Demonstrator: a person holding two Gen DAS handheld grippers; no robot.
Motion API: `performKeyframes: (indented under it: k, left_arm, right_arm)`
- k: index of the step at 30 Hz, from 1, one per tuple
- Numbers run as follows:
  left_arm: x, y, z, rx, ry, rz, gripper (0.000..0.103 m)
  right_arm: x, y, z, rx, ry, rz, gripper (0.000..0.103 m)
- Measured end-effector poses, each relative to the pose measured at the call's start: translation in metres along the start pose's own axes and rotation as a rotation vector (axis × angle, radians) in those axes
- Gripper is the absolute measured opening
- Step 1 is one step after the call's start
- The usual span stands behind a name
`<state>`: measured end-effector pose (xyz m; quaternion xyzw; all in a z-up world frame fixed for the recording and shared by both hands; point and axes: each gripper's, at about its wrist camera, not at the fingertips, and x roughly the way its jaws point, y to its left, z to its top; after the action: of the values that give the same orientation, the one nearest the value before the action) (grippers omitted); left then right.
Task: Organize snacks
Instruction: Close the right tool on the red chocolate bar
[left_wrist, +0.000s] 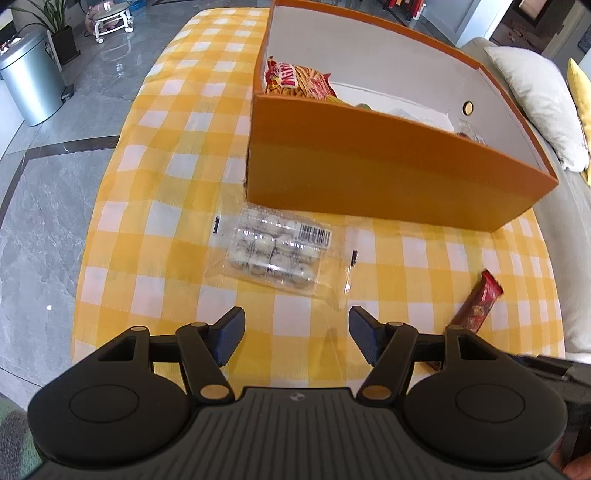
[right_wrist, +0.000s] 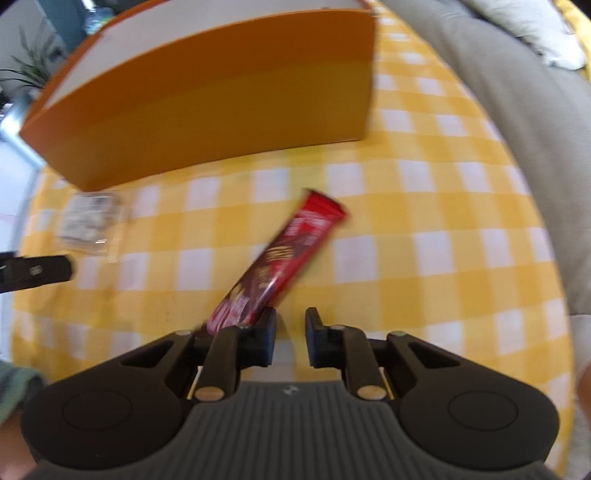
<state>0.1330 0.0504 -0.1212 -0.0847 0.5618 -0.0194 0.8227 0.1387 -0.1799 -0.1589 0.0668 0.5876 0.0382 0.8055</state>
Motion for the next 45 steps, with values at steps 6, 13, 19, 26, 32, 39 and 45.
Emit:
performKeyframes:
  k: [6,13,19,26,32,39,45]
  left_arm:
    - [0.007,-0.004,0.015,0.019,-0.037,0.017,0.077]
    - [0.018,0.003,0.041,-0.006,-0.086,0.055,0.078]
    - [0.038,0.022,0.054,-0.070,-0.030,0.043,0.080]
    - [0.044,0.020,0.046,-0.058,0.033,-0.013,0.079]
    - [0.037,0.000,0.025,-0.016,0.117,-0.129,0.076]
    - [0.036,-0.034,0.006,0.115,0.157,-0.236,0.076]
    - [0.024,-0.046,0.010,0.233,0.074,-0.200,0.076]
  right_arm:
    - [0.000,0.004,0.005,0.020,-0.019,-0.006,0.033]
    - [-0.001,-0.009,0.015,0.087,-0.037,-0.017,0.040]
    - [0.005,-0.006,0.018,0.077,-0.030,-0.006,0.045]
    - [0.010,-0.002,0.022,0.073,-0.032,-0.001,0.054]
    - [0.009,0.002,0.024,0.058,-0.034,-0.039,0.056]
    - [0.006,-0.006,0.022,0.082,-0.028,-0.066,0.058]
    - [0.002,-0.015,0.021,0.116,-0.028,-0.091,0.058]
